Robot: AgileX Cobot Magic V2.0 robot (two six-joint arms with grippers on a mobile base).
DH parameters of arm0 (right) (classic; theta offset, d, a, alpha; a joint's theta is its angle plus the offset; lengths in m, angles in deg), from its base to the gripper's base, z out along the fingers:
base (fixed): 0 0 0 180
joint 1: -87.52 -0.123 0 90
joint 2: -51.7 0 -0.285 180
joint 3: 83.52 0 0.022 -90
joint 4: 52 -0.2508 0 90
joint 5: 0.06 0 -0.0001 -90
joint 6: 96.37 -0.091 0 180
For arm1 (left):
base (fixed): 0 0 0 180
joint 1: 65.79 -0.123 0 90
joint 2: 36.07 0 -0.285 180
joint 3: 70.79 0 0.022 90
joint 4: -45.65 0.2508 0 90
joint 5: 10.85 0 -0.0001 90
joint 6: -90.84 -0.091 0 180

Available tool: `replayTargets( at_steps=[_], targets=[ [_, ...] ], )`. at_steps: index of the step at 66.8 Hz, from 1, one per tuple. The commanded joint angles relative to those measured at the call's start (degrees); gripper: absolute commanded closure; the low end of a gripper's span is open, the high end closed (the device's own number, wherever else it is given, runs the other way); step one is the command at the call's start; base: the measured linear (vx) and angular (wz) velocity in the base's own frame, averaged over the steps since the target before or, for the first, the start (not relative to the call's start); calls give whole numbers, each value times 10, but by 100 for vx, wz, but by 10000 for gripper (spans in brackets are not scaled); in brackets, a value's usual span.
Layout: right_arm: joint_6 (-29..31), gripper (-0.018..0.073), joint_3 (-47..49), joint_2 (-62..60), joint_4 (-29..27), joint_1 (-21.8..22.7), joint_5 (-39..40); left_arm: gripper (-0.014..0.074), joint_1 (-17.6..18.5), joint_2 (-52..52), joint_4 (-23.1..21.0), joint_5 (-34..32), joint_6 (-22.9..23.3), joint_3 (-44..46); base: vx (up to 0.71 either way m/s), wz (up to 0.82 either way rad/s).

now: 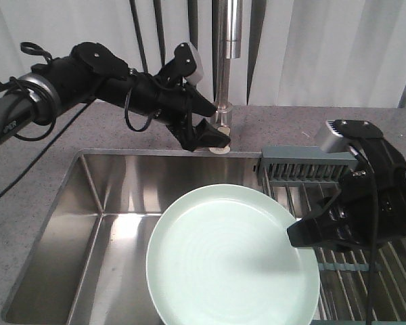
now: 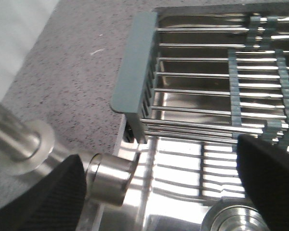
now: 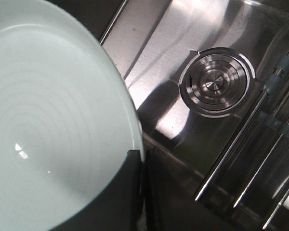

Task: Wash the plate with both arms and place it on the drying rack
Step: 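Lift the left gripper away from the faucet and out of view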

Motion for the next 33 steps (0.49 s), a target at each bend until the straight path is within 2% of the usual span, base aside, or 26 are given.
replayTargets(
  at_steps=[1,7,13,22,29,33],
  targets=[
    [5,564,15,-13,-24,0,12,6,-13,-61,26,-34,101,18,0,0],
    [5,564,15,-13,-24,0,12,6,-29,-79,85,-46,206,18,0,0],
    [5,564,15,-13,-24,0,12,6,-47,-99,163,-50,351,18,0,0],
    [5,564,15,-13,-24,0,12,6,-65,-129,306,-26,530,18,0,0],
    [5,564,15,-13,-24,0,12,6,-65,-154,410,13,609,18,0,0],
    [5,564,15,-13,-24,0,12,6,-65,-169,437,37,633,15,0,0]
  ],
)
